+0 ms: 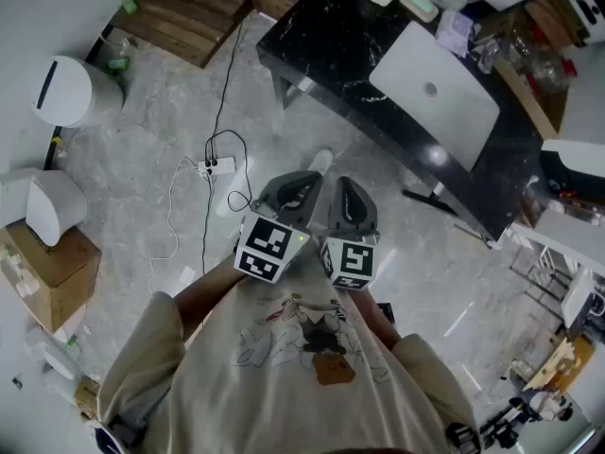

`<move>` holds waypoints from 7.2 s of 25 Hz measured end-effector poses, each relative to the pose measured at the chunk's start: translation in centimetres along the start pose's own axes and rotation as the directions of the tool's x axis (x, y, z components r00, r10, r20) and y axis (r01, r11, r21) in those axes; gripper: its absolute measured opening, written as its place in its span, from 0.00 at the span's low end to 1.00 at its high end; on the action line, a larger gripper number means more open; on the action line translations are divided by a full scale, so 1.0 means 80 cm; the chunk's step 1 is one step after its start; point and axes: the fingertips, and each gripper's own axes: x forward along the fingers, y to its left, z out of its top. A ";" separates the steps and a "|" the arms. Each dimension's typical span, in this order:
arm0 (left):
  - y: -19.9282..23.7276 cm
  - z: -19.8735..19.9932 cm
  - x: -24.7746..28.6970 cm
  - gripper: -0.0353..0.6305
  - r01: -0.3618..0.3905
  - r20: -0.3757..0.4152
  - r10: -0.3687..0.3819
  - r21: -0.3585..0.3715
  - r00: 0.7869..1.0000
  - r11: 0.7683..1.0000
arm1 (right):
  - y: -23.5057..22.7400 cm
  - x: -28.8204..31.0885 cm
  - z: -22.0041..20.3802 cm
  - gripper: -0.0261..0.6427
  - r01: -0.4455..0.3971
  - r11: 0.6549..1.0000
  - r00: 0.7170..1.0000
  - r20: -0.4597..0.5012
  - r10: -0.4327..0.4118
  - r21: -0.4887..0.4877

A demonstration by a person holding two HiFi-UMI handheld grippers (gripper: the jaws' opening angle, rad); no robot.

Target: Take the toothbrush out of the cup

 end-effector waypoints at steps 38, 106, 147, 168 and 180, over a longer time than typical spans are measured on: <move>0.030 0.098 0.130 0.07 -0.078 0.052 0.073 0.098 0.996 0.992 | -0.138 0.120 0.109 0.07 -0.051 0.999 0.985 0.164 0.050 0.001; 0.293 0.301 0.399 0.07 0.182 -0.097 -0.182 0.001 0.979 0.983 | -0.265 0.523 0.308 0.28 0.137 0.972 0.982 0.100 -0.158 0.192; 0.351 0.304 0.458 0.07 0.054 -0.128 -0.061 -0.054 0.990 0.997 | -0.304 0.624 0.296 0.12 0.087 0.987 0.996 0.005 -0.089 0.135; 0.332 0.313 0.413 0.07 0.092 -0.075 -0.092 -0.002 0.993 0.996 | -0.286 0.562 0.333 0.12 0.140 0.983 0.983 0.103 -0.152 0.117; 0.316 0.320 0.379 0.07 0.121 -0.035 -0.119 0.046 0.992 0.992 | -0.265 0.506 0.339 0.12 0.155 0.978 0.967 0.179 -0.178 0.137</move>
